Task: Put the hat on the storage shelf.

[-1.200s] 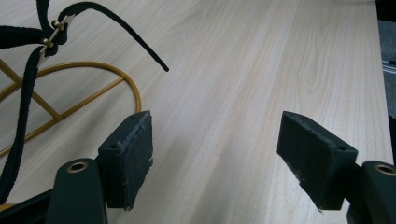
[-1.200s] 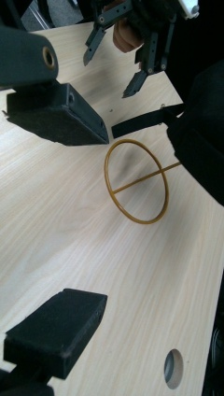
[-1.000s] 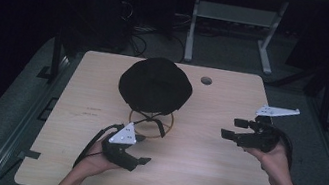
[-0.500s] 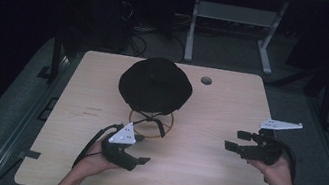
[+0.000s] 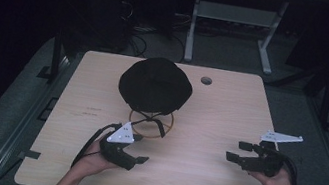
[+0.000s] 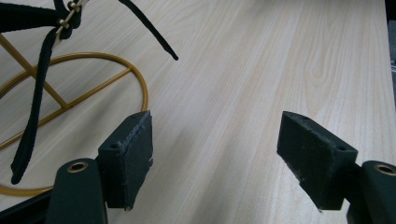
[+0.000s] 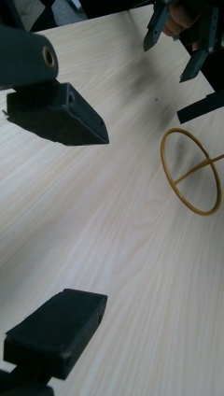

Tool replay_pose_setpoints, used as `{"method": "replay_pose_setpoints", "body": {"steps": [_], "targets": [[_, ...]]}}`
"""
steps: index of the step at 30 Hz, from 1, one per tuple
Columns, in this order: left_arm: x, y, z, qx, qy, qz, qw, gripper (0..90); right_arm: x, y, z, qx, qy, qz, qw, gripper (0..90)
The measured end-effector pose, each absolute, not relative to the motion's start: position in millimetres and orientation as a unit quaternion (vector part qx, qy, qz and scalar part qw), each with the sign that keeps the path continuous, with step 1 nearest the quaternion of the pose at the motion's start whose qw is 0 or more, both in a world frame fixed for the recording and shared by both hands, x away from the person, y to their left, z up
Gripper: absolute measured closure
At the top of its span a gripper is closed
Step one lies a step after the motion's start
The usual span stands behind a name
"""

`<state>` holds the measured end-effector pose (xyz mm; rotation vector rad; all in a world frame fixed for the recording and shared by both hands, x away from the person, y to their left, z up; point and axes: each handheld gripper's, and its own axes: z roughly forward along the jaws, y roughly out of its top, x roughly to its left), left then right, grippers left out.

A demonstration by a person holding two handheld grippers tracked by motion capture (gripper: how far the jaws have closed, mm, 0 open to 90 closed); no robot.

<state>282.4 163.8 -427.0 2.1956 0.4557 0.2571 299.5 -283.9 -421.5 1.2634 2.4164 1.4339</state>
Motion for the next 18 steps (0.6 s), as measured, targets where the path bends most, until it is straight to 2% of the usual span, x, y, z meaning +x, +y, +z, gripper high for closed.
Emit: {"method": "replay_pose_setpoints", "body": {"steps": [18], "targets": [[282, 165, -428, 0.878, 0.187, 0.102, 0.429, 26.5, 274, -297, -444, 0.426, 0.772, 0.47, 0.04, 18.0]]}}
